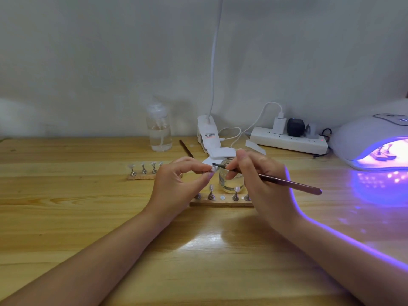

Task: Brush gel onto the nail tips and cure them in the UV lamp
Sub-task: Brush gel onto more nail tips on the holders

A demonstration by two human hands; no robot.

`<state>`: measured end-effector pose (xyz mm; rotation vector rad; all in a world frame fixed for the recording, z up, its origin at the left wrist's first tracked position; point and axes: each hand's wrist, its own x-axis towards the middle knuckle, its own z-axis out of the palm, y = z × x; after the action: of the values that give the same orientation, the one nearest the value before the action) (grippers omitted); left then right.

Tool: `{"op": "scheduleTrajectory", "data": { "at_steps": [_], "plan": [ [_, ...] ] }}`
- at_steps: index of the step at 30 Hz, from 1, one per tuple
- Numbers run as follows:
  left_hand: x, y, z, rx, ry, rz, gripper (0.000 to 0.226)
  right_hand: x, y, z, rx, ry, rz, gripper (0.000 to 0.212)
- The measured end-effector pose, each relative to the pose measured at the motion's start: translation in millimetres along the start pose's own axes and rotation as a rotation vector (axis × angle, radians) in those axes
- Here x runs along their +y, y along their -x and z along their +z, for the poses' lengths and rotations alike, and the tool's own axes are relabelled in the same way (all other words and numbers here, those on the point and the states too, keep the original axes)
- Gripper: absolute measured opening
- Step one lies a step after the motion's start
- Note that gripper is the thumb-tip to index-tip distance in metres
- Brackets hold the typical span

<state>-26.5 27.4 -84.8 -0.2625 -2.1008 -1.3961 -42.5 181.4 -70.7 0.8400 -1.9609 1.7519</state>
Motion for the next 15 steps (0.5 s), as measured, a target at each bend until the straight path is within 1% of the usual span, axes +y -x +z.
{"op": "scheduleTrajectory", "data": {
  "at_steps": [2,5,9,12,15],
  "plan": [
    [-0.1,0.5,-0.3,0.002,0.009,-0.003,0.017,-1.2,1.1,0.6,-0.002,-0.013,0.021,0.03],
    [-0.1,1.0,-0.6,-0.005,0.01,-0.005,0.017,-2.3,2.4,0.4,0.008,-0.068,0.025,0.035],
    [0.3,0.2,-0.4,-0.006,0.004,0.0,0.015,-0.8,2.0,0.0,0.06,-0.154,0.04,0.039],
    [-0.1,0.1,-0.1,-0.005,-0.004,0.006,0.014,1.5,-0.3,-0.6,0.062,-0.092,0.016,0.036],
    [-0.7,0.2,0.4,-0.002,-0.008,0.012,0.013,1.6,-0.2,-0.1,0.039,-0.052,0.041,0.033]
  ]
}}
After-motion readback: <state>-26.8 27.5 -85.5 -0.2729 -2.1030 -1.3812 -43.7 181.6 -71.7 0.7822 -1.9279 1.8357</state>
